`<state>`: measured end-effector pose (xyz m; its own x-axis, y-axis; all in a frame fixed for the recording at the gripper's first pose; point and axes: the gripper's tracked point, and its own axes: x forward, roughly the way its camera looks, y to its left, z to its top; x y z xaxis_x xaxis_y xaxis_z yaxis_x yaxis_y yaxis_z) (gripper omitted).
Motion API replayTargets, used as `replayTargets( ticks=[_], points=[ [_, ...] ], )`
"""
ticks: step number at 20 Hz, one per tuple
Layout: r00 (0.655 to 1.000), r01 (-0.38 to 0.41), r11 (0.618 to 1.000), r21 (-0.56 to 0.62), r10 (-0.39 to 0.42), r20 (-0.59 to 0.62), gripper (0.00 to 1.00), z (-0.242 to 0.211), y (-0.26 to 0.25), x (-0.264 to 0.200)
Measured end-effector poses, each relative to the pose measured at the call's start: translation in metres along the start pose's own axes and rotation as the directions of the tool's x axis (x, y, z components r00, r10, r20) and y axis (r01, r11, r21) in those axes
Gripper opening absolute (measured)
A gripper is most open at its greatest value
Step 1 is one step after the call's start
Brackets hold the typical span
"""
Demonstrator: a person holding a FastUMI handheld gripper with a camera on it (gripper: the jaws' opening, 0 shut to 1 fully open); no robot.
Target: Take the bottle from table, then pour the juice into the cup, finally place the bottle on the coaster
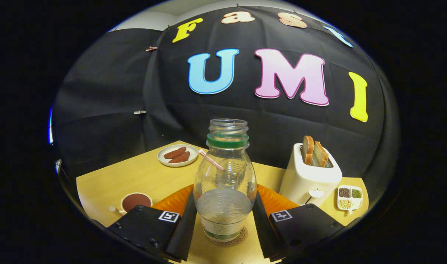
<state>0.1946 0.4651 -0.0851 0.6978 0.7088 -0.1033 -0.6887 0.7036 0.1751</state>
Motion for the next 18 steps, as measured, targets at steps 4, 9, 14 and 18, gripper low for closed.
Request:
replayTargets(
  ticks=[4, 9, 14, 18],
  points=[
    [1.0, 0.019, 1.0, 0.017, -0.019, -0.006, 0.76, -0.021, -0.006, 0.011],
    [1.0, 0.024, 1.0, 0.02, -0.024, -0.005, 0.76, -0.03, -0.005, 0.019],
    [1.0, 0.021, 1.0, -0.02, -0.021, 0.002, 0.79, -0.031, -0.001, 0.013],
    [1.0, 0.018, 1.0, -0.014, -0.018, -0.009, 0.81, -0.034, -0.002, 0.01]
  ],
)
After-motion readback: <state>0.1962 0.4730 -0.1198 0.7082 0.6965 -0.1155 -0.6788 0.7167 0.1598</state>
